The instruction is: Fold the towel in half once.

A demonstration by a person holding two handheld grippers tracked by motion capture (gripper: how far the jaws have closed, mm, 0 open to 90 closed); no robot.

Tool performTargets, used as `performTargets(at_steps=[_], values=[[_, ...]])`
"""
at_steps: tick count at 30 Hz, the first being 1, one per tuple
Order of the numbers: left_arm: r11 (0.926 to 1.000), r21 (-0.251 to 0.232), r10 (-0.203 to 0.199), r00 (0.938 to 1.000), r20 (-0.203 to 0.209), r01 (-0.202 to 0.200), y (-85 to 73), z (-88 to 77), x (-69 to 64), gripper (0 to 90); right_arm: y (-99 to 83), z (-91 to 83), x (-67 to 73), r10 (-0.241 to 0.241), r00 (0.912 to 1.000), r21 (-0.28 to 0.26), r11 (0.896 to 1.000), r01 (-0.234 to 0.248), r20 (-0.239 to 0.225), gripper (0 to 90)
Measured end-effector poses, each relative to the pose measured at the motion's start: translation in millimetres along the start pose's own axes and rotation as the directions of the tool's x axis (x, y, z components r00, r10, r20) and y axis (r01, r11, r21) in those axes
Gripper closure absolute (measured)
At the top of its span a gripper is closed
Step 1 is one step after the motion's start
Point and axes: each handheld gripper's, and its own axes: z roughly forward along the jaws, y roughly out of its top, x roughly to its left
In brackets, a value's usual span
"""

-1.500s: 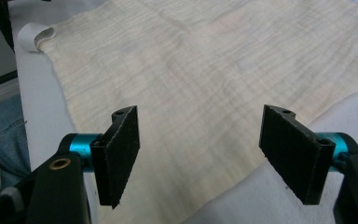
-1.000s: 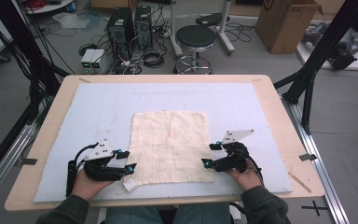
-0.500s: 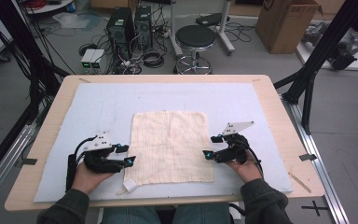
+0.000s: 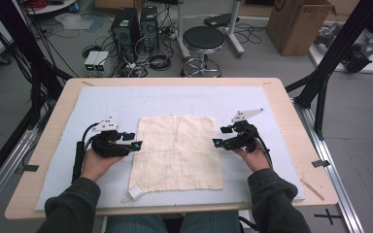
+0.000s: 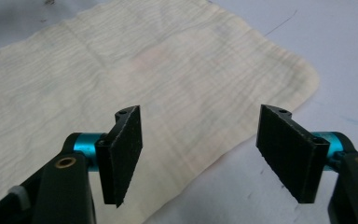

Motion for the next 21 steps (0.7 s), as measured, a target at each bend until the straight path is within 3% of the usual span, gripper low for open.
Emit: performTargets(at_steps=[6, 10, 12, 15, 21], values=[[0.9997, -0.001, -0.026, 0.9996, -0.009, 0.026, 9.3, 8.6, 16.9, 49.5, 13.8, 6.9, -15.7, 0.003, 0.9996, 0.018, 1.000, -0.003, 0.030, 33.9], [0.9995, -0.013, -0.030, 0.9986, -0.045, 0.029, 17.6, 14.5, 26.7, 51.1, 21.6, 11.8, -25.7, 0.009, 0.9990, 0.013, 1.000, -0.009, 0.044, 35.7], [0.9995, 0.004, -0.032, 0.9976, -0.062, 0.032, 23.5, 18.1, 30.4, 52.0, 27.3, 14.6, -31.2, 0.018, 0.9987, 0.017, 1.000, -0.019, 0.048, 36.9], [0.9993, -0.021, -0.033, 0.9938, -0.106, 0.031, 32.6, 22.2, 36.9, 53.9, 36.0, 17.4, -37.3, 0.021, 0.9979, 0.013, 1.000, -0.022, 0.062, 39.6], [0.9986, -0.005, -0.053, 0.9879, -0.146, 0.053, 41.5, 43.9, 48.5, 56.3, 46.7, 25.2, -51.7, 0.050, 0.9947, 0.002, 0.999, -0.050, 0.090, 45.0]])
